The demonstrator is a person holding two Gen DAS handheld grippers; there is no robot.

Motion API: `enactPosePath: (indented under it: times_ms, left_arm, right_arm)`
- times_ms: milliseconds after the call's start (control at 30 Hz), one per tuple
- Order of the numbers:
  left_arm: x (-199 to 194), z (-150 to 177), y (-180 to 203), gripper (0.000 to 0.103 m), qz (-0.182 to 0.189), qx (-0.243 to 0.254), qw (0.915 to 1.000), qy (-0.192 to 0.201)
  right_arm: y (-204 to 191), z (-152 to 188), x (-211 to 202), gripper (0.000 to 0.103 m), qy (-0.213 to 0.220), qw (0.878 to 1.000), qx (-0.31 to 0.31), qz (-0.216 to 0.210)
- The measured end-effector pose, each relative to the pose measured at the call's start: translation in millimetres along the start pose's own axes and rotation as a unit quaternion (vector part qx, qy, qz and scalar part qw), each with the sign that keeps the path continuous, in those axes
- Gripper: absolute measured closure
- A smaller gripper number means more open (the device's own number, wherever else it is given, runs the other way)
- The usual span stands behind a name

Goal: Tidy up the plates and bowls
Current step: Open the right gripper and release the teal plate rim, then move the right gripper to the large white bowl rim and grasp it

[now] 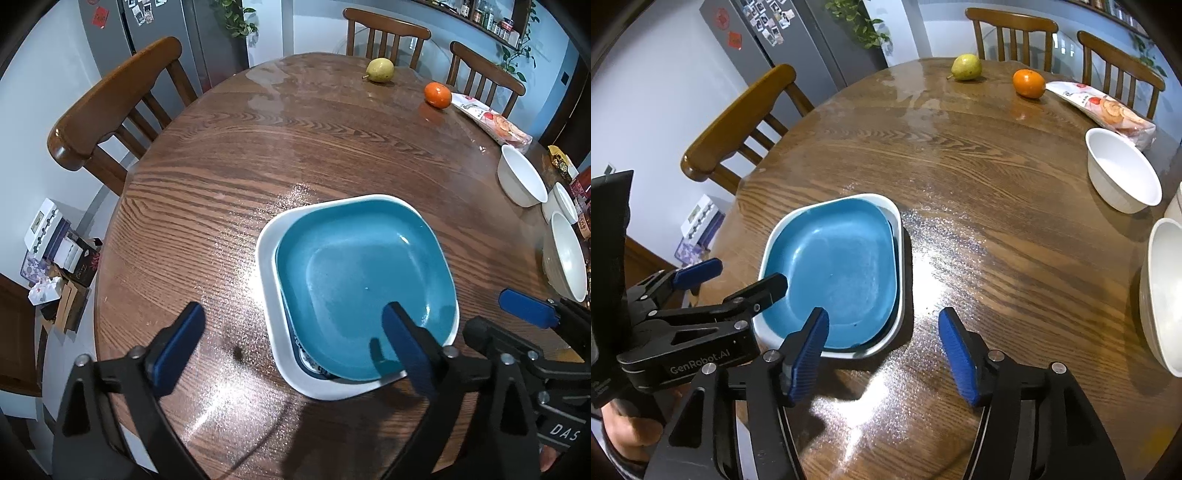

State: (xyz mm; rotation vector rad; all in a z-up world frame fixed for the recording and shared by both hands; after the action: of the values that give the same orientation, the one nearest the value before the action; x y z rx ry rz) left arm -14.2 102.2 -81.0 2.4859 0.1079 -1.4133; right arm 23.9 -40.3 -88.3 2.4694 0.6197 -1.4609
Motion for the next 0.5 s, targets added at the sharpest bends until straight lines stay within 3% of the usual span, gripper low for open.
enactPosePath:
  times_ms: [500]
  left_arm:
    - [-13.4, 6.7, 32.6, 0.001, 0.005, 0.015, 0.9999, 0.007]
  right_arm:
    - [39.8, 18.6, -34.9, 0.04, 0.029, 0.999, 0.04, 0.002]
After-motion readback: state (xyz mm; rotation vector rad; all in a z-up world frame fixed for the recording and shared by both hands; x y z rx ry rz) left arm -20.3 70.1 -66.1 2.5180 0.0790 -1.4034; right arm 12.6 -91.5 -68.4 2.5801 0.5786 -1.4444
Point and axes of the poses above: each gripper's, at about its wrist camera, not at the fingertips, and x roughly the way its jaws point, y to its right, z to its underside, the point moved 4 cm from there along x, roughly the way its jaws point, and after that the axes turned 14 degrees about z, right-handed, at the moved point
